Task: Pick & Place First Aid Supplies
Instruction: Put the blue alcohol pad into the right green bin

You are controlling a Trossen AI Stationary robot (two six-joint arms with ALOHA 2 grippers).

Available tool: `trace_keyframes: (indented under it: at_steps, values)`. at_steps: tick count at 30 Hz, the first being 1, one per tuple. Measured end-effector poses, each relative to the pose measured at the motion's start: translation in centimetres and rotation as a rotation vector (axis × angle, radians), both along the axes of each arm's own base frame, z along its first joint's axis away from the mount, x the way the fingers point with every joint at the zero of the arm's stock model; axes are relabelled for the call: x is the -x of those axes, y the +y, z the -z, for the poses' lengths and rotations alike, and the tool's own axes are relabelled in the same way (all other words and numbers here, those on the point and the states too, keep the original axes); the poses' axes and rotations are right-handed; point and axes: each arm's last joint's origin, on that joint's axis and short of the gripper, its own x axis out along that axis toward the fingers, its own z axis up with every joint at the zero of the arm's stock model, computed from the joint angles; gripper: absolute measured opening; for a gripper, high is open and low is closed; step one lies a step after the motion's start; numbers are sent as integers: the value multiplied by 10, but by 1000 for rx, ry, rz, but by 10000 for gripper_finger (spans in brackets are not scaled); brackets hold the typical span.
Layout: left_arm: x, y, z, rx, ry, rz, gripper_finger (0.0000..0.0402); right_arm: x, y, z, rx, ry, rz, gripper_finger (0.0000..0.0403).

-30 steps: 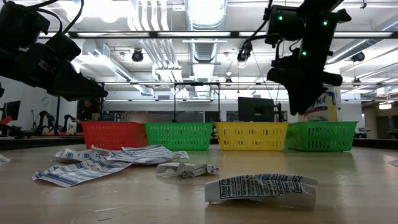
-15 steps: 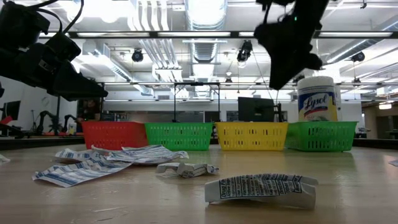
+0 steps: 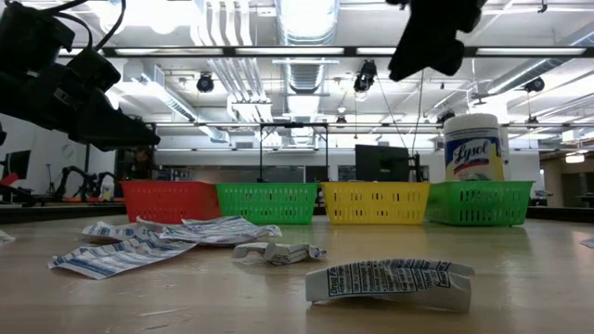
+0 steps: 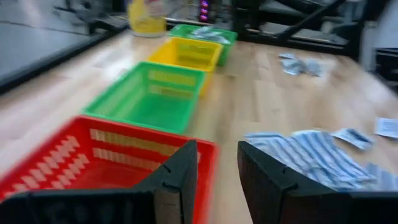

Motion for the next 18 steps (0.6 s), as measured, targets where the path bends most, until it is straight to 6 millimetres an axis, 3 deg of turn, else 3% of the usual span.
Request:
trace_keyframes:
  at_steps: [9, 18]
  values:
    - [-3, -5, -11, 161, -122, 132, 113, 19, 47, 0, 113, -3, -299, 70]
    - [-6, -14, -26, 158, -232, 239, 113, 51, 65, 5, 197, -48, -285, 58]
